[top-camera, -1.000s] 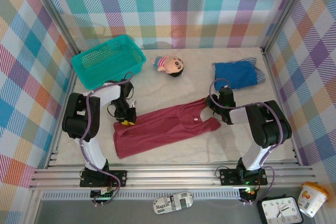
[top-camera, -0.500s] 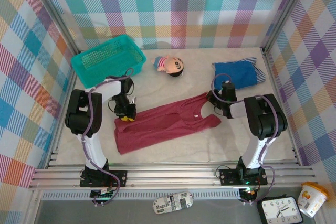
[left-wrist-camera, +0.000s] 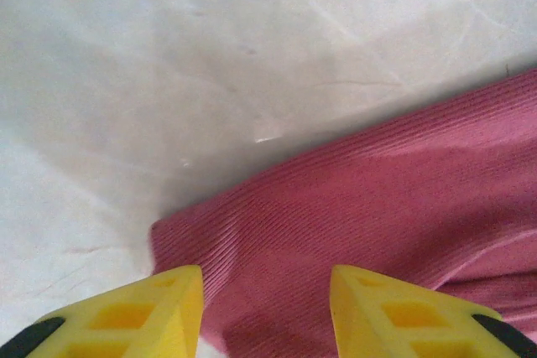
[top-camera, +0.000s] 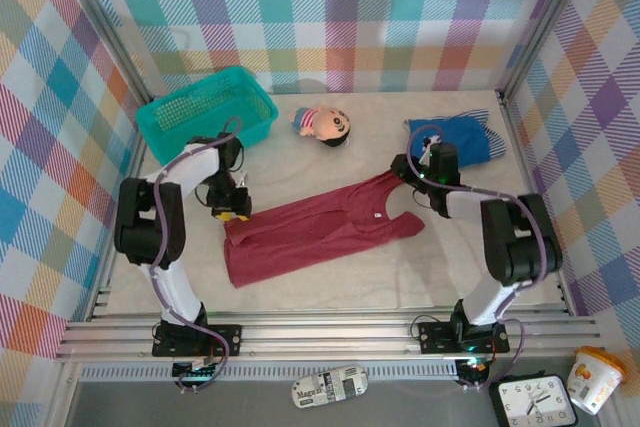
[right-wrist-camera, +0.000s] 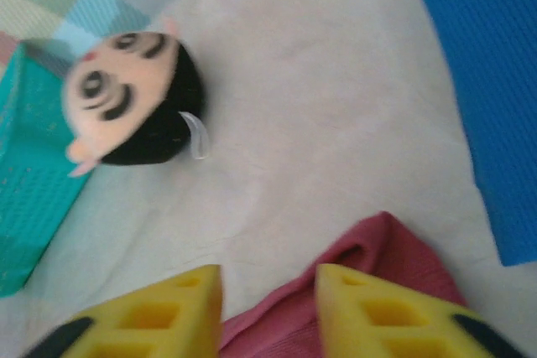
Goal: Fold and stack the tank tops
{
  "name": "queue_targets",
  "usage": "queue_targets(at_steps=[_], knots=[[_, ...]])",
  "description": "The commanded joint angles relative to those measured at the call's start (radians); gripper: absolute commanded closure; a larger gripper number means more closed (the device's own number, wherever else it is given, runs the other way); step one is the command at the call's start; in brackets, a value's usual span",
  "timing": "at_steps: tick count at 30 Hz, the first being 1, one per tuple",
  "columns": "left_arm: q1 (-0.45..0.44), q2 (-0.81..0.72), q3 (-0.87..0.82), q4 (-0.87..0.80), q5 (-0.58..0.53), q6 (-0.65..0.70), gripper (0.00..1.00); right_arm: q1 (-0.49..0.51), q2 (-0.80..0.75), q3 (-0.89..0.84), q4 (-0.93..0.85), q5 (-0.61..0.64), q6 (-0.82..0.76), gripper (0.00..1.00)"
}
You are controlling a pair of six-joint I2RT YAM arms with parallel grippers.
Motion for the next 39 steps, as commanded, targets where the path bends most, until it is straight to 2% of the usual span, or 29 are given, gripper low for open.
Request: queue_targets(at_steps=[1,3,6,7,10,14,20,29,36,39], knots=[[0.046,-0.069,-0.061,0.005,-0.007,-0.037,0.52,0.086,-0.107,-0.009,-0.117,-0.043,-0.12,0.55],[0.076,-0.083,-0.086,0.031,0.033,-0.044,0.51,0.167,-0.139,-0.009,-0.137,-0.048,-0.15,0.49],[0.099,-0.091,-0.114,0.064,0.075,-0.045,0.5,0.339,-0.148,0.025,-0.182,-0.032,-0.243,0.37],[0.106,-0.086,-0.121,0.074,0.082,-0.039,0.5,0.401,-0.139,0.041,-0.195,-0.028,-0.278,0.3],[0.119,-0.062,-0.129,0.094,0.135,-0.033,0.5,0.56,-0.088,0.101,-0.218,-0.026,-0.366,0.28],[0.123,-0.017,-0.122,0.107,0.123,-0.023,0.5,0.742,0.009,0.217,-0.27,-0.024,-0.485,0.28],[0.123,0.034,-0.108,0.106,0.136,-0.022,0.51,0.937,0.21,0.432,-0.396,-0.02,-0.661,0.27],[0.12,0.085,-0.091,0.097,0.149,-0.029,0.59,1.055,0.491,0.732,-0.587,0.035,-0.905,0.27],[0.12,0.084,-0.095,0.084,0.155,-0.026,0.65,1.078,0.654,0.937,-0.73,0.115,-0.937,0.26],[0.119,0.09,-0.094,0.084,0.17,-0.026,0.68,1.085,0.697,0.965,-0.769,0.155,-0.948,0.28]])
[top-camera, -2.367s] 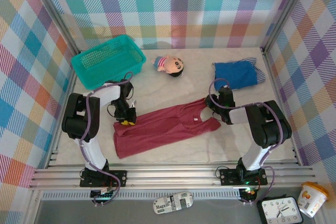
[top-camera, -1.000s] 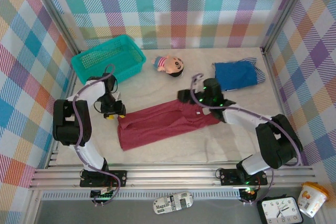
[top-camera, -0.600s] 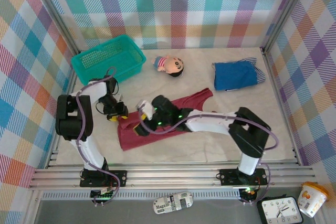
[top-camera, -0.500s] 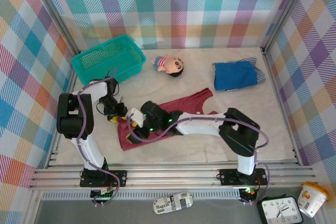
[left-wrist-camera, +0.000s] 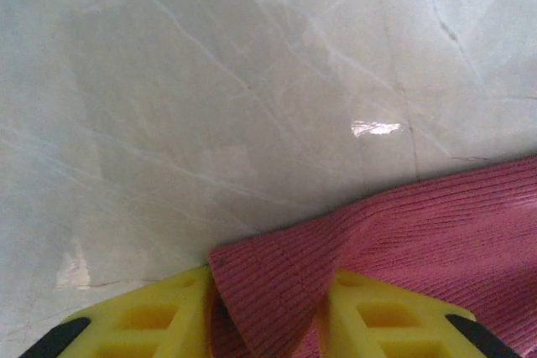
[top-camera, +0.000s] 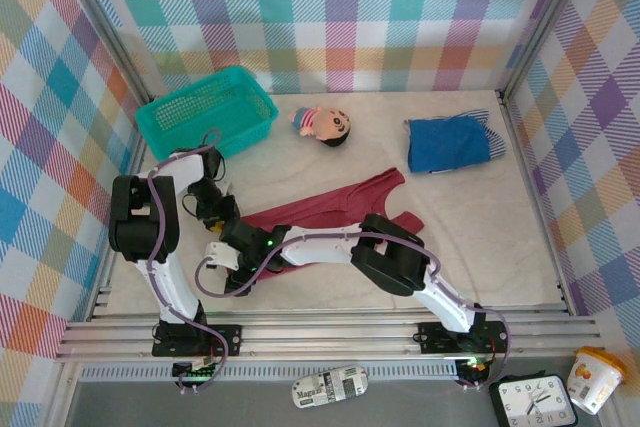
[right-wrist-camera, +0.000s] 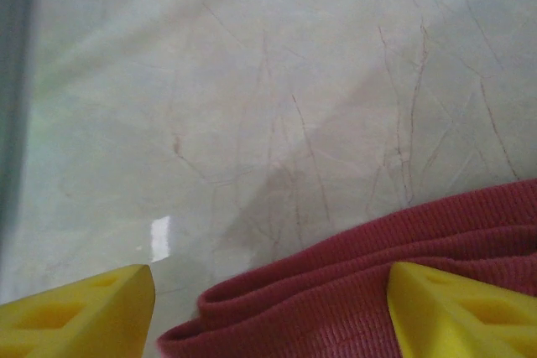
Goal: Fold and stack the tank tops
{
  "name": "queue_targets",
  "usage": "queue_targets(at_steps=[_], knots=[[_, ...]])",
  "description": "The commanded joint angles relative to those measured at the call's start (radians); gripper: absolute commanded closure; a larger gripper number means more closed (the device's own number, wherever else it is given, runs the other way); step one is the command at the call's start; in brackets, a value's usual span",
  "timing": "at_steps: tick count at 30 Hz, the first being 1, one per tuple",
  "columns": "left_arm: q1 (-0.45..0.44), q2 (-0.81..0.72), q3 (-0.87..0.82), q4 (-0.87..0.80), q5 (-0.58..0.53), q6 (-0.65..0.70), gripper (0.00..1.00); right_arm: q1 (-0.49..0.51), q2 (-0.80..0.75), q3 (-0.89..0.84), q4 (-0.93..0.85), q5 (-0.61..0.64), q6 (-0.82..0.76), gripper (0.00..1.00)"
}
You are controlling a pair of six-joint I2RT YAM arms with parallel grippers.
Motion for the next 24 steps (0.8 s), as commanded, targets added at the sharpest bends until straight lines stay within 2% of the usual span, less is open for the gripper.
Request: queue_targets(at_steps=[1,3,7,10,15,24], knots=[[0.001,0.031,0.004,0.0,0.056,0.004,0.71,0.009,0.048,0.055,-0.121,0.063,-0.043,0.3],[-0.007,0.035,0.01,-0.006,0.058,0.008,0.75,0.007,0.072,0.086,-0.172,0.087,-0.044,0.38],[-0.023,0.021,0.02,-0.024,0.05,0.008,0.92,-0.003,0.048,0.087,-0.177,0.07,-0.011,0.68],[-0.027,-0.012,0.036,-0.045,0.037,0.002,1.0,-0.005,-0.005,0.065,-0.148,0.054,0.023,0.81],[-0.058,-0.078,0.09,-0.109,0.021,-0.01,1.0,-0.024,-0.152,-0.035,-0.063,0.043,0.113,0.91],[-0.187,-0.101,0.246,-0.183,0.015,-0.068,1.0,-0.112,-0.469,-0.39,0.128,0.034,0.38,0.94]])
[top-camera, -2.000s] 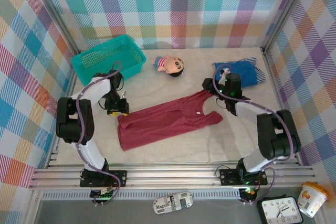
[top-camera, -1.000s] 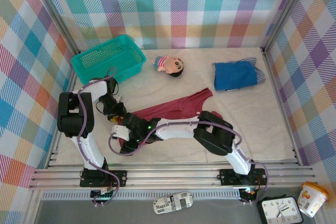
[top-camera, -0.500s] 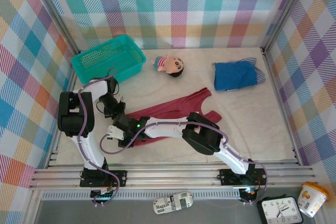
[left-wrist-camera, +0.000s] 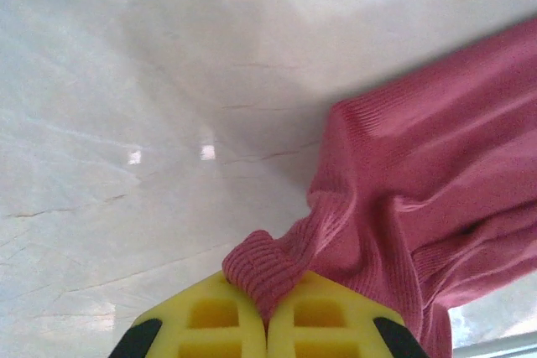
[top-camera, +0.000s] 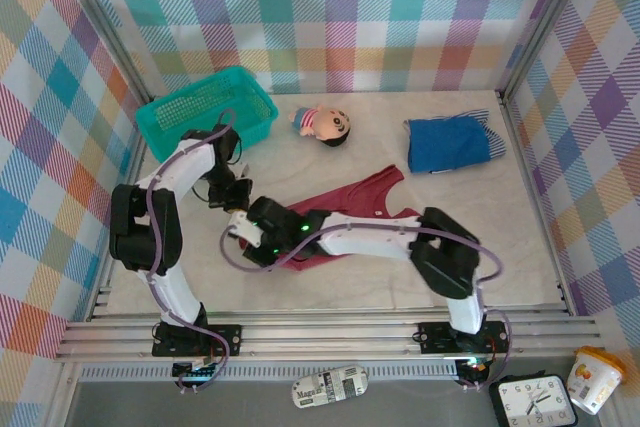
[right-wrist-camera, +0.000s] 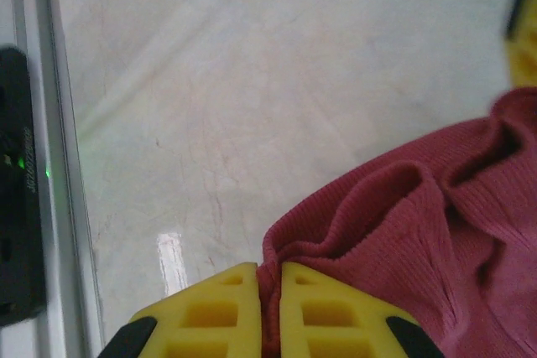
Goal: Fold and stack the tank tops
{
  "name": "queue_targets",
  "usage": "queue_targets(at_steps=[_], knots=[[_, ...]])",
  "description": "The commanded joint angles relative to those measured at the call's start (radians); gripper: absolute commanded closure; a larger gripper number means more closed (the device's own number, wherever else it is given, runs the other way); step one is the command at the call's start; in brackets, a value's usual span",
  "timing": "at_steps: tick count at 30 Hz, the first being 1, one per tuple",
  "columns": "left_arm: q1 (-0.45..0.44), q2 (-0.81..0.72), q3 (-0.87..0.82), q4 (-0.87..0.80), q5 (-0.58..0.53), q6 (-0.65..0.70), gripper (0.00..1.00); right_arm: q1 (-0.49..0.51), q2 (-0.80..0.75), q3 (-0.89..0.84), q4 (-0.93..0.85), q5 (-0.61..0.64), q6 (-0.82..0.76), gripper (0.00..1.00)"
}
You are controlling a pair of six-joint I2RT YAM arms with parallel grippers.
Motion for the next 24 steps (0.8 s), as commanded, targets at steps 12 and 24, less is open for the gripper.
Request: queue_targets(at_steps=[12,24], knots=[[-0.205,0.22,0.405,-0.077,0.012,-0.074,1.0,-0.186,-0.271,-0.437,0.241,-0.028,0.336,0.94],[-0.304,0.448,0.692,-0.105,0.034,-0.082,1.0,-0.322,-0.379,-0.623,0.295,0.0,0.433,0.94]])
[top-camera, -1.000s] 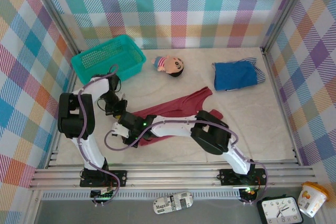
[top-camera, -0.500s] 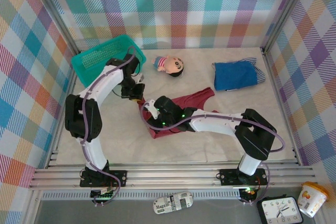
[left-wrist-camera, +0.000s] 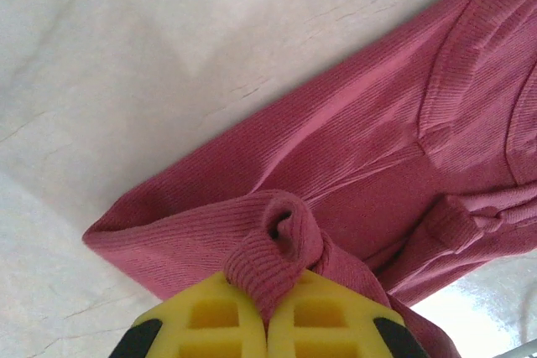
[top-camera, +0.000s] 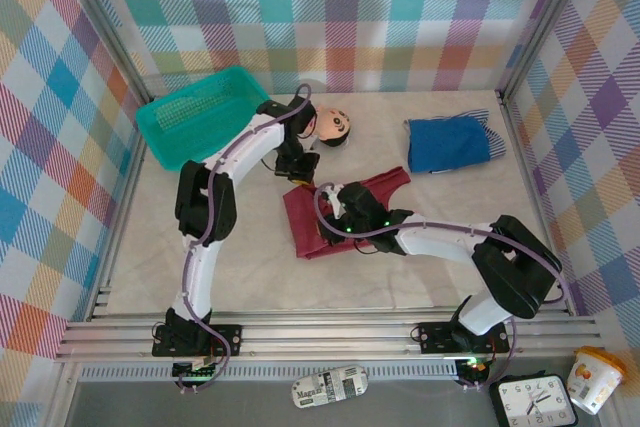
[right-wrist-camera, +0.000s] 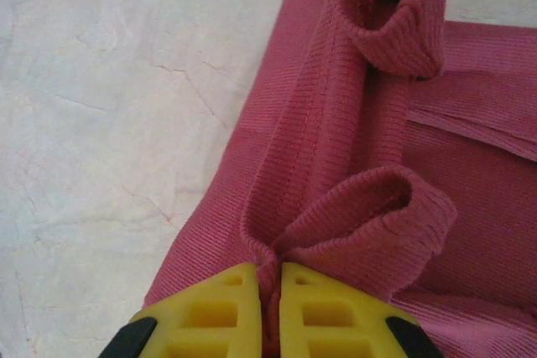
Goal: Fold and stack the tank tops
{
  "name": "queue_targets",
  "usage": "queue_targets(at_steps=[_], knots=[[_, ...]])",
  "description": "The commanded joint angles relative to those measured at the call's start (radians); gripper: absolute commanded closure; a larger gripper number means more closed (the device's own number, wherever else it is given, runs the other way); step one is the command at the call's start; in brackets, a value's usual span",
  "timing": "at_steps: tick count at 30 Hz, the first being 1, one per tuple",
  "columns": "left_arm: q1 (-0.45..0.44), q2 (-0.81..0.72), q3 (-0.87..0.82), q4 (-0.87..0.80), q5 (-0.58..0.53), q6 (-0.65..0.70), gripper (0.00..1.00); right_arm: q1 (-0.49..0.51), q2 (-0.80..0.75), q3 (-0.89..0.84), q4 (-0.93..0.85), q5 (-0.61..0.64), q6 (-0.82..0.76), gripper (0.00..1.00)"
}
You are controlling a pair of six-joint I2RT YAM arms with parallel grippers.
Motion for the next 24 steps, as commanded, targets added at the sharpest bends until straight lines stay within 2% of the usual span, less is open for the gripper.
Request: queue_targets(at_steps=[1,10,18,24], knots=[[-0.006,0.038,0.06,-0.011,0.01,-0.01,1.0,-0.019,-0.034,-0.048,0.013,-0.002,0.049,0.94],[-0.038,0.125,0.125,0.018,0.042,-0.016,0.99,-0.069,-0.035,-0.089,-0.045,0.038,0.093,0.93],[-0.043,0.183,0.157,0.074,0.094,-0.025,0.91,-0.106,-0.011,-0.089,-0.092,0.059,0.158,0.88],[-0.055,0.191,0.199,0.108,0.128,-0.015,0.74,-0.129,-0.026,-0.081,-0.162,0.117,0.214,0.81]])
